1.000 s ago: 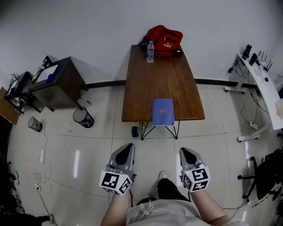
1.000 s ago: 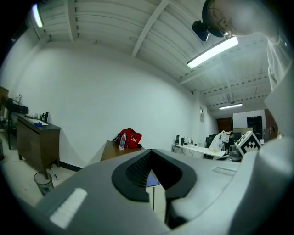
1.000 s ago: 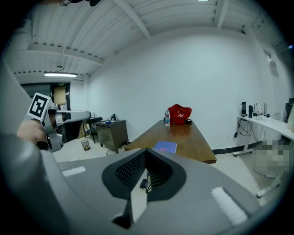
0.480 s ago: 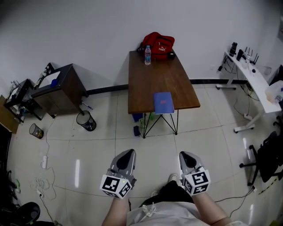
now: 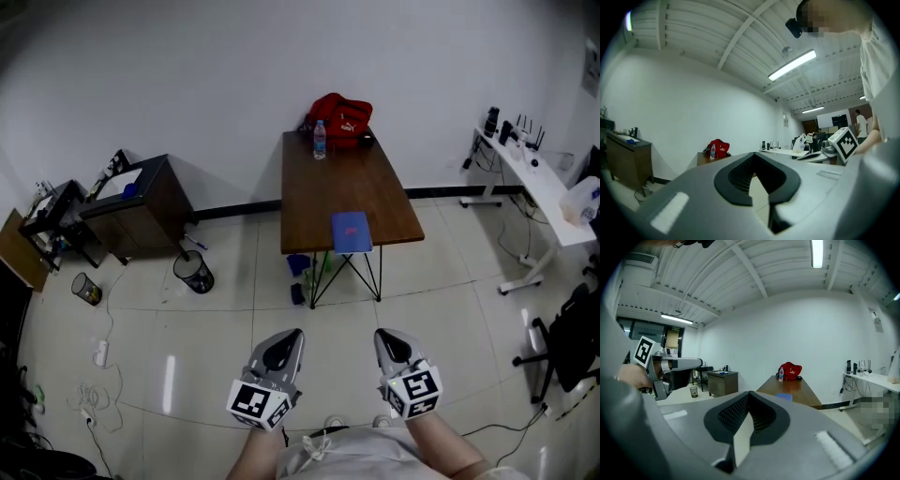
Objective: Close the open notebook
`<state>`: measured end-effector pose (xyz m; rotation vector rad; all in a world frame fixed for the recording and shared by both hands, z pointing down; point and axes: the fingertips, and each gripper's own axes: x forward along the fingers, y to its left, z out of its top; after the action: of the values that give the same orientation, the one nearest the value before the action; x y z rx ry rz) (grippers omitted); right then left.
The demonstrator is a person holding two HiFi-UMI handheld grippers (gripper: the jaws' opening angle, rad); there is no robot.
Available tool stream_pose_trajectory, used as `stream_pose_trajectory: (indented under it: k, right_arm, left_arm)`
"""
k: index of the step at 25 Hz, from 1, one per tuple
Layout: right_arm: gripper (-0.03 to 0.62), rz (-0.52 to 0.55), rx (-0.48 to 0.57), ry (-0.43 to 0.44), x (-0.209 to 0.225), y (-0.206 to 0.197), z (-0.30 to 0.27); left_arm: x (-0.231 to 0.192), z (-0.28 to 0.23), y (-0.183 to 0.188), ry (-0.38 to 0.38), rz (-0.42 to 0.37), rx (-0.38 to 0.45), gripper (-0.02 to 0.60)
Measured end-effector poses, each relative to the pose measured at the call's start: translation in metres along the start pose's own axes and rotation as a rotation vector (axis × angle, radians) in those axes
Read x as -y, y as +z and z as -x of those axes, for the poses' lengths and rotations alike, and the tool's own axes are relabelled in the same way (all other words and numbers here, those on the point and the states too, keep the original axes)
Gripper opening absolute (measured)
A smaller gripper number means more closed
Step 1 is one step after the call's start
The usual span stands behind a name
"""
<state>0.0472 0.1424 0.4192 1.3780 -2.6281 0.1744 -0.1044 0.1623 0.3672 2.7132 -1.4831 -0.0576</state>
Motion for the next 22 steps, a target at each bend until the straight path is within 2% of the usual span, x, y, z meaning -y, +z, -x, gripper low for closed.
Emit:
stream_pose_trajectory:
  k: [9, 16, 22]
  right_arm:
    - [0.006, 0.008, 0.014, 0.002, 0.016, 0.006, 0.009]
    - [0.006, 0.019, 0.012, 0.031, 0.022, 0.004, 0.009]
    - [0.006, 0.024, 0.016, 0.022, 0.033, 0.006, 0.010]
  left_arm:
    - [0.025, -0.011, 0.001, -0.003, -0.026, -0.005, 0.006]
    - [0.022, -0.022, -0.001, 0.030, -0.005, 0.001, 0.006]
    - [0.021, -0.029, -0.003, 0.039, 0.006, 0.008, 0.006]
